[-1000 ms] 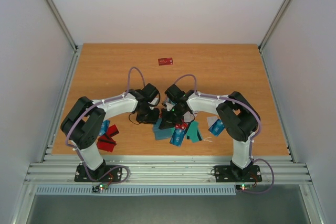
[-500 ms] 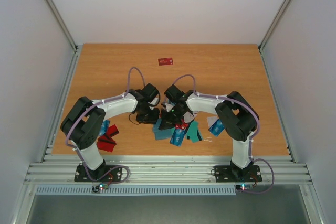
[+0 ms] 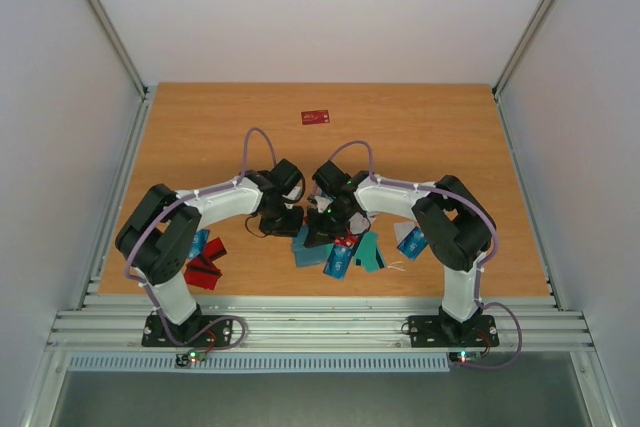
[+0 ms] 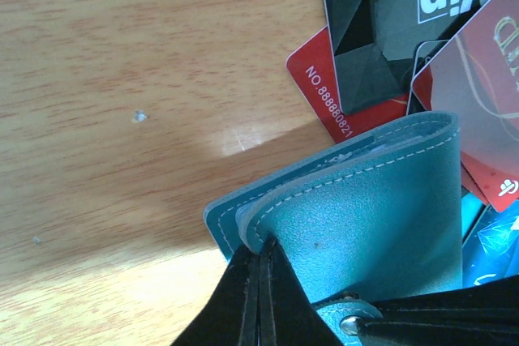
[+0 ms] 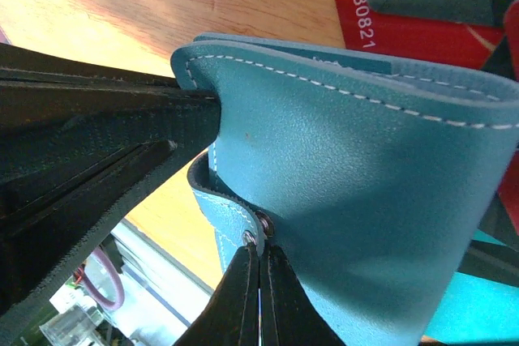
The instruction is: Put the credit cards into the card holder
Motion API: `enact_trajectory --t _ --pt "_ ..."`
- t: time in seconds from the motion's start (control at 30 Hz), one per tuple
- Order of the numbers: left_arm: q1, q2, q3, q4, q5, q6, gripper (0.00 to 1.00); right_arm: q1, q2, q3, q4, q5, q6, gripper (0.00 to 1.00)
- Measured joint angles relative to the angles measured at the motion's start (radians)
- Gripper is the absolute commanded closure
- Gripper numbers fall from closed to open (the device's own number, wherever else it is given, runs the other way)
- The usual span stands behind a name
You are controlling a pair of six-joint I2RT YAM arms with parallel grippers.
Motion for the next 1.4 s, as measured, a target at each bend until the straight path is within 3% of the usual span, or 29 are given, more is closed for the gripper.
enact_trajectory --t 1.4 --pt "0.002 0.0 0.0 -0.001 0.0 0.004 1.0 -0.001 0.026 0.033 -0.016 0.008 -0.015 0.99"
